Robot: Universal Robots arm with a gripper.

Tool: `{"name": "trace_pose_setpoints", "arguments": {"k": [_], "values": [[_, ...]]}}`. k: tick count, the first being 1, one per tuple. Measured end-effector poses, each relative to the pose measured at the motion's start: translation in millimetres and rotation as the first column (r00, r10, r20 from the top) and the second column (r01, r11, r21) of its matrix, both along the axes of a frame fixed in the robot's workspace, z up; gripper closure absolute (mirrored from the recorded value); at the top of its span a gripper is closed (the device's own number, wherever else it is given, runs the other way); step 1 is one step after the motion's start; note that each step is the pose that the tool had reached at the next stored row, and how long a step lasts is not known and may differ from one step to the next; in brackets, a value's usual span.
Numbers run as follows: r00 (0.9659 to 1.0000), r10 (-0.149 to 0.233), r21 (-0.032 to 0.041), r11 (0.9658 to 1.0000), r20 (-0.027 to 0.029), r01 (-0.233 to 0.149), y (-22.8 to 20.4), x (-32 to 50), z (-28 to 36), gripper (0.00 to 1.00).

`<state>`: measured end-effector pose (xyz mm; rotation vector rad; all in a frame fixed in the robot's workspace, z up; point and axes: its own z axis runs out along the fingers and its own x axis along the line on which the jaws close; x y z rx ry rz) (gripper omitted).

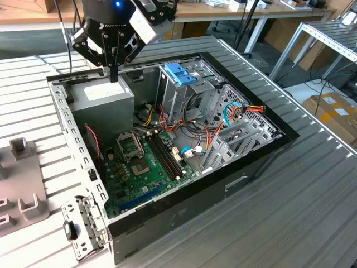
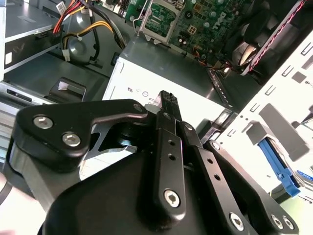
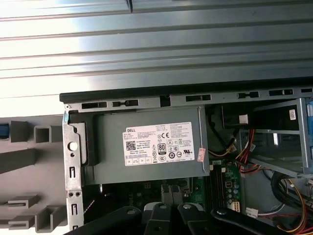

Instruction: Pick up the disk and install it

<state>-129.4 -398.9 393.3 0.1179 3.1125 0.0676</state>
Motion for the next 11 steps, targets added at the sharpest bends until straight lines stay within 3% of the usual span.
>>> {"name": "trace_pose_setpoints", "arguments": {"k": [11], "values": [[1.0,0.0,0.0,1.0,0.0,0.0,0.0,-5.9,0.0,0.89]]}}
